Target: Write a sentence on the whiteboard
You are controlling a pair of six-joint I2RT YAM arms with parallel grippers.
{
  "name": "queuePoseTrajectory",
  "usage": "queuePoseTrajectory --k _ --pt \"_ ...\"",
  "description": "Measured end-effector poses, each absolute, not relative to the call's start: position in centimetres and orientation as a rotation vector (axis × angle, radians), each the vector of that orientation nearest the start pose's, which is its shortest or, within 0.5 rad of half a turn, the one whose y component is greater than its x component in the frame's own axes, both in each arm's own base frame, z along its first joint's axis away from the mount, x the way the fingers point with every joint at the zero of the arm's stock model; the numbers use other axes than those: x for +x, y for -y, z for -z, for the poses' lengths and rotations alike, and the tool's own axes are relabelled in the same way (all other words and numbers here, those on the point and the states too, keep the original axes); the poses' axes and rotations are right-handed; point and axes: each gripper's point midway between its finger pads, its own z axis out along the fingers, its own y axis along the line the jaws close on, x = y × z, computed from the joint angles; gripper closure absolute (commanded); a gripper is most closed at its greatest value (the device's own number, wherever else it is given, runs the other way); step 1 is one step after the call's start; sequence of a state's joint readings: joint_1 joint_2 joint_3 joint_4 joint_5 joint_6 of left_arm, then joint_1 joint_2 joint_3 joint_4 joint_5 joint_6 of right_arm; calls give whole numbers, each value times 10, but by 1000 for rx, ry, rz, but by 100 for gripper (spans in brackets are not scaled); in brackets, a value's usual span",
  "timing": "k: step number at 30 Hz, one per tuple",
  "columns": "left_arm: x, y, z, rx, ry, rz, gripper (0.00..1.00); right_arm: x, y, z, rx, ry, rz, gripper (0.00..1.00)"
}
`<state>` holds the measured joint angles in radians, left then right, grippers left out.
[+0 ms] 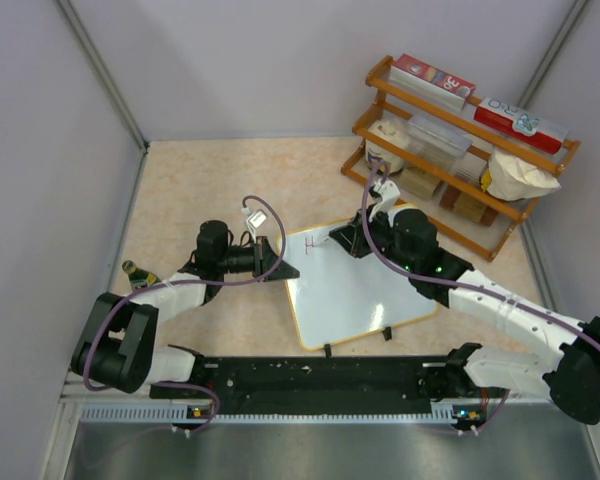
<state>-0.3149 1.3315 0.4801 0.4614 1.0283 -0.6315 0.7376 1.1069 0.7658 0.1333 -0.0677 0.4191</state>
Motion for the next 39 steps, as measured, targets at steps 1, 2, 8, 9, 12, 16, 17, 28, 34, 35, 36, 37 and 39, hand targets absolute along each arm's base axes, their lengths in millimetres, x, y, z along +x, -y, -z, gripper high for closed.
queuePoseTrajectory --k 1,2,8,9,12,16,17,28,34,35,36,37,39 --pt "220 243 -140 427 -2067 1595 100 267 -282 -235 -351 -1838 -883 100" --pt "220 243 -139 426 -2068 1595 100 266 -282 -234 -352 -1839 -884 100" --pt "220 243 -139 427 -2067 1597 100 261 -281 -230 -366 -1847 -895 100" --pt "220 243 -139 427 -2067 1597 100 261 -281 -230 -368 -1845 -896 100" --pt "220 243 -140 429 -2065 1598 100 259 -280 -229 -369 -1847 -897 100" --pt "220 243 -140 432 -2063 1598 100 256 -278 -229 -369 -1850 -897 100" --pt "220 243 -140 433 -2062 1598 100 256 -277 -230 -368 -1850 -897 100" --pt "219 243 -140 435 -2061 1599 100 258 -273 -248 -315 -1797 -906 100" --pt "219 243 -140 436 -2060 1599 100 262 -272 -244 -298 -1808 -888 100" --pt "219 243 -140 436 -2060 1599 100 263 -271 -243 -294 -1812 -885 100" --pt "219 243 -140 436 -2060 1599 100 264 -271 -240 -289 -1819 -878 100" --pt "219 243 -140 436 -2060 1599 100 265 -271 -239 -286 -1822 -875 100" --pt "219 243 -140 437 -2059 1599 100 267 -270 -238 -278 -1826 -867 100"
